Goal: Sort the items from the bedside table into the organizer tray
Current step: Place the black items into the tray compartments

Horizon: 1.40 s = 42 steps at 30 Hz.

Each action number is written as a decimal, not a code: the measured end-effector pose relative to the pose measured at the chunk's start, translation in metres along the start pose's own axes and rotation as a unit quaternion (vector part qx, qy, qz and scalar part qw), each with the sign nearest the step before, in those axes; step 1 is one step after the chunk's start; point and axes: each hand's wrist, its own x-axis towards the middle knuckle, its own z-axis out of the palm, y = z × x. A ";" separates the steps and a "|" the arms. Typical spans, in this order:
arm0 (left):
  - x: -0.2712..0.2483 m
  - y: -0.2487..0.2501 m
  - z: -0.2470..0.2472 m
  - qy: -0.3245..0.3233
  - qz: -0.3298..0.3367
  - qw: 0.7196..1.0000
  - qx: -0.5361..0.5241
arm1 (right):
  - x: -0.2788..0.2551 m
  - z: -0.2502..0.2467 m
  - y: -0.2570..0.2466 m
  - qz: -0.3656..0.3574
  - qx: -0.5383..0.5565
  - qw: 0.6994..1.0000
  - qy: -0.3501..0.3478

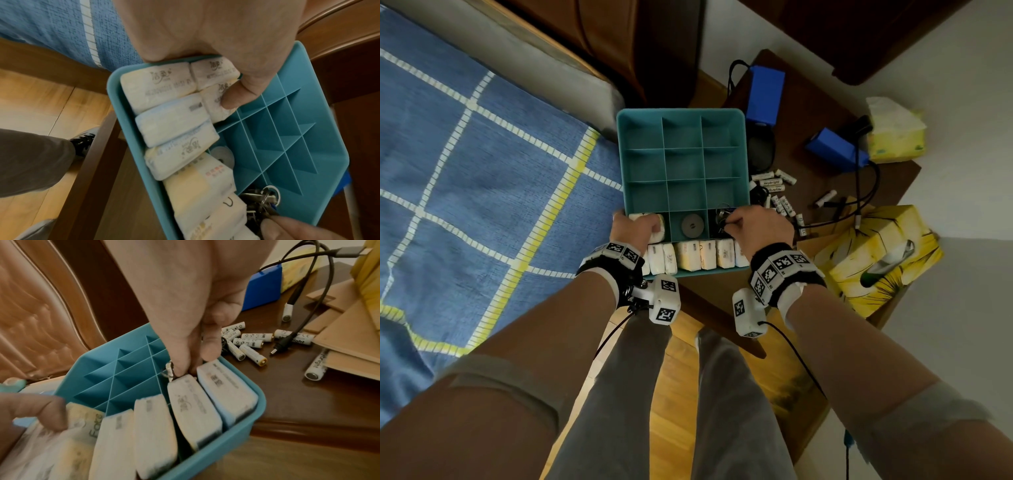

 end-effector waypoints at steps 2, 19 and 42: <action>-0.001 0.001 0.000 -0.003 -0.006 1.000 0.003 | 0.007 -0.005 -0.001 0.014 0.010 1.000 -0.003; 0.001 0.009 -0.004 -0.021 -0.041 0.999 0.007 | 0.113 -0.026 0.016 0.123 0.084 0.985 -0.082; 0.007 0.003 -0.004 -0.024 -0.029 0.999 0.023 | 0.095 -0.025 0.023 0.162 0.263 0.946 0.102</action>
